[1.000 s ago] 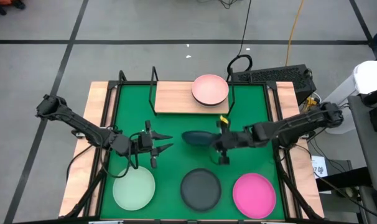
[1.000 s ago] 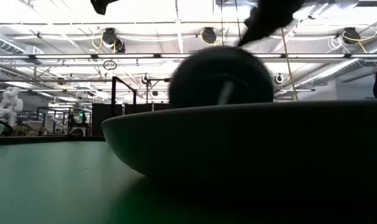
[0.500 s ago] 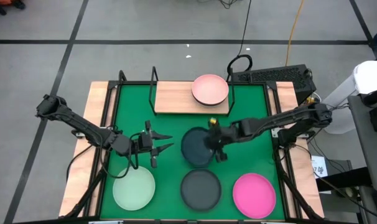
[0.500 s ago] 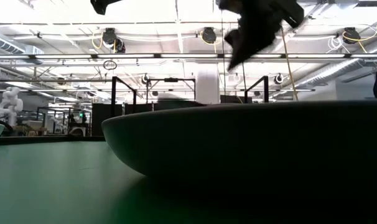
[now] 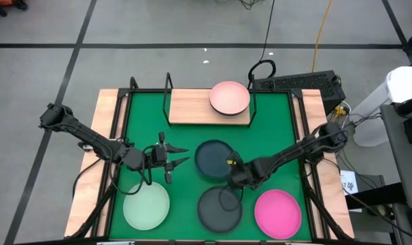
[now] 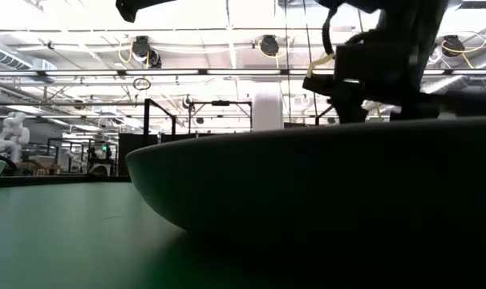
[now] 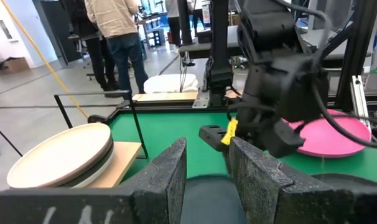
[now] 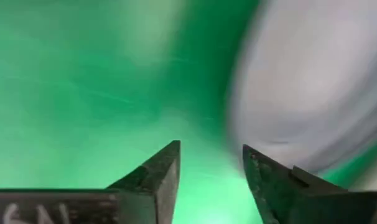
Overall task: Place and stack plates onto a shelf
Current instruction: Put the dark green plate on the shelf
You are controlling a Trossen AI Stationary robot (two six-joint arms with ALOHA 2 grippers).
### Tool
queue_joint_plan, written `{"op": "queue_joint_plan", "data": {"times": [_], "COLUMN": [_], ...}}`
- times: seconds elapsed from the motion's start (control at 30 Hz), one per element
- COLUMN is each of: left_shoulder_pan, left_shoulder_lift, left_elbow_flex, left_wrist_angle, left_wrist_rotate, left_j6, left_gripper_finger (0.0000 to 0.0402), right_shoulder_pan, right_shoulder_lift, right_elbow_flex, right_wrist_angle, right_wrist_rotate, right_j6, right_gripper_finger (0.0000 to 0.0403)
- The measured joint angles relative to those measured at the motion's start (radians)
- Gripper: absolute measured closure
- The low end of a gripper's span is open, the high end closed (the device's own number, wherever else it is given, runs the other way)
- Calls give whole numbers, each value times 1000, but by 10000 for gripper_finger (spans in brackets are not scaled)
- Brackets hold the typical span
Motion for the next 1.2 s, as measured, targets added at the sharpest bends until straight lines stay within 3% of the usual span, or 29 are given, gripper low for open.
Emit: {"op": "queue_joint_plan", "data": {"times": [0.17,0.47,0.67,0.87,1.2], "left_shoulder_pan": [0,0,0,0,0], "left_shoulder_lift": [0,0,0,0,0], "left_elbow_flex": [0,0,0,0,0], "left_wrist_angle": [-1,-2,-2,-2,-4], "left_wrist_rotate": [0,0,0,0,0], "left_j6": [-21,-22,-21,-21,-20], "left_gripper_finger": [273,273,273,273,273], "right_shoulder_pan": [22,12,3,3,9], "right_shoulder_lift": [20,17,13,4,-138], "right_elbow_flex": [-45,-130,-178,-182,-183], "right_wrist_angle": [123,310,357,358,369], "right_wrist_rotate": [174,118,119,139,168], "right_j6": [-91,-111,-113,-141,-332], "right_gripper_finger": [224,230,279,388,400]}}
